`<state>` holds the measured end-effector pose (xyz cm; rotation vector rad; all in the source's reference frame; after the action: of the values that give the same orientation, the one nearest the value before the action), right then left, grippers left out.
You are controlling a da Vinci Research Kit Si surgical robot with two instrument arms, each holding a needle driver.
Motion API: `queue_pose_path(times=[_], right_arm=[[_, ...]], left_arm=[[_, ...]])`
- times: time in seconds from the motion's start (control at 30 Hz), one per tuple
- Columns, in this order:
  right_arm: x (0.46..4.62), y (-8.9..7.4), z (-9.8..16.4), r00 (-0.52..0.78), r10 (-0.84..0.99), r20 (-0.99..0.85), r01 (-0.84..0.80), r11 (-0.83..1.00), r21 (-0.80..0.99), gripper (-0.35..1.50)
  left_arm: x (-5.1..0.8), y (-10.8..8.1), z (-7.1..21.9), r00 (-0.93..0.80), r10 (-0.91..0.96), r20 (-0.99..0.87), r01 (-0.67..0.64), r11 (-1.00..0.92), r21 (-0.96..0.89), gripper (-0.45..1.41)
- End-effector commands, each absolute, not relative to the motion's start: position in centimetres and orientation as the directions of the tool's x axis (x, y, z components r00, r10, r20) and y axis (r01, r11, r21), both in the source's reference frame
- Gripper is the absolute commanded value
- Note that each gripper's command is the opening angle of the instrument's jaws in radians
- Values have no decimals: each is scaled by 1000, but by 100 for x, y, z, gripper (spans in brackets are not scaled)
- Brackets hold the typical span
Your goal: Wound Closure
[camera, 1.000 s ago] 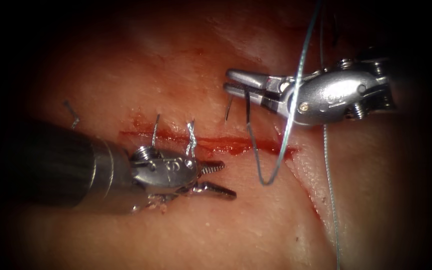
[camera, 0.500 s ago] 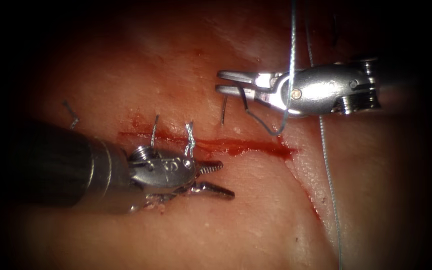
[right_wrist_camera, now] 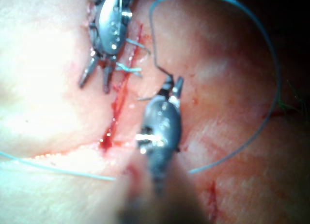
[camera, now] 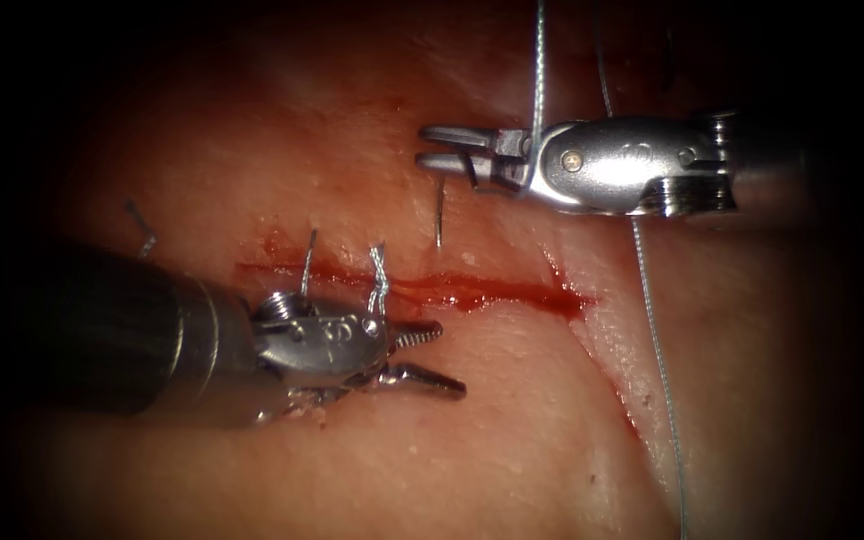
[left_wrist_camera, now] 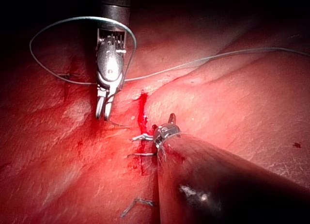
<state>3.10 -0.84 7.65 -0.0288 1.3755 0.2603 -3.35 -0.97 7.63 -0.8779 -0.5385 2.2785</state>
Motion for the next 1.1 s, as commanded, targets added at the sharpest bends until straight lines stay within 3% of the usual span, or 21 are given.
queue_pose_path(times=[0.03, 0.33, 0.7, 1.1], right_arm=[[317, -79, 772, 167, 170, -971, -201, 970, 135, -35], [321, -77, 774, 178, 290, -940, -210, 945, 252, -35], [329, -79, 778, 199, 614, -764, -245, 786, 568, -35], [330, -90, 785, 210, 731, -650, -208, 682, 701, -35]], left_arm=[[-340, -99, 768, -579, 682, -448, -409, -717, -564, 27], [-340, -99, 767, -578, 682, -447, -409, -717, -565, 27], [-340, -99, 767, -578, 682, -447, -409, -717, -564, 25], [-340, -99, 767, -581, 678, -451, -406, -721, -561, 25]])
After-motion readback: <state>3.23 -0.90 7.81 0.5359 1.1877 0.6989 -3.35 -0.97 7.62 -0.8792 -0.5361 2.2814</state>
